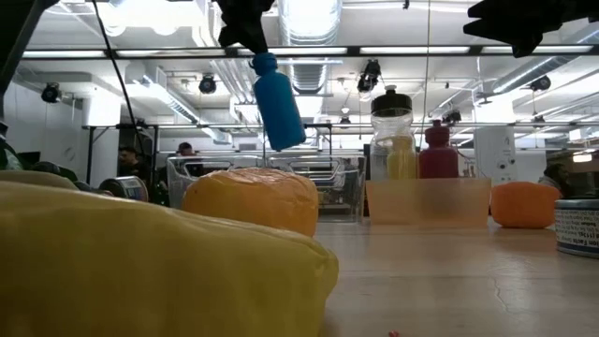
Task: Pick & Place Food Item
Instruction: Put the blue water bottle into the orange bin
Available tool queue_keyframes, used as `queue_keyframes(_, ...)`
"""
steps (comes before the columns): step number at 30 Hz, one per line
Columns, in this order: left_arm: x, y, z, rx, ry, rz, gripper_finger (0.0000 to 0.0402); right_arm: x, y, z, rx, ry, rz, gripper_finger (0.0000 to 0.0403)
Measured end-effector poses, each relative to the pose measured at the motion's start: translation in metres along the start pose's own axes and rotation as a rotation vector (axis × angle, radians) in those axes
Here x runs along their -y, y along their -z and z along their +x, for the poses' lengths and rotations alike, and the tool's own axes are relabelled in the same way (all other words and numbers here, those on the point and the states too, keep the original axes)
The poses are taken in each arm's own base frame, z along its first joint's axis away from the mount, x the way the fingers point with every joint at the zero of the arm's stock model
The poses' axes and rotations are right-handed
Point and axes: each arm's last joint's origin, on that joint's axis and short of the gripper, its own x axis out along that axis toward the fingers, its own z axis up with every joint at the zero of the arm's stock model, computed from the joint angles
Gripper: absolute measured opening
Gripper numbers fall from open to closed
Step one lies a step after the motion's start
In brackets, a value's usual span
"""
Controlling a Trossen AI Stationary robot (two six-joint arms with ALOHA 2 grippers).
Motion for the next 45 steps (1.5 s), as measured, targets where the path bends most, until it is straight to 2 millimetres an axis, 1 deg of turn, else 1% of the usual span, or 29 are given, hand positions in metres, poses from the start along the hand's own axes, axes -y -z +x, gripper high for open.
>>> queue_keyframes(4, 0.000, -0.004, 0.006, 0.020, 0.006, 0.011, 0.0058, 0.000, 0.000, 0.000, 0.000, 0.000, 0.000, 0.0190)
queue_keyframes(10, 0.000, -0.015, 0.016, 0.096, 0.058, 0.073, 0.0058, 0.000, 0.000, 0.000, 0.000, 0.000, 0.000, 0.0190)
queue_keyframes(16, -0.001, -0.023, 0.026, 0.137, 0.063, 0.121, 0.0058, 0.000, 0.000, 0.000, 0.000, 0.000, -0.001, 0.0190)
queue_keyframes(24, -0.002, -0.034, 0.051, 0.181, 0.084, 0.181, 0.0058, 0.000, 0.000, 0.000, 0.000, 0.000, 0.000, 0.0190)
queue_keyframes(28, -0.002, -0.040, 0.058, 0.221, 0.121, 0.226, 0.0058, 0.000, 0.000, 0.000, 0.000, 0.000, 0.000, 0.0190)
queue_keyframes(37, -0.003, -0.046, 0.079, 0.242, 0.166, 0.282, 0.0058, 0.000, 0.000, 0.000, 0.000, 0.001, -0.001, 0.0190)
queue_keyframes(45, -0.007, -0.048, 0.088, 0.255, 0.174, 0.314, 0.0058, -0.001, 0.001, 0.001, -0.006, 0.000, -0.008, 0.0190)
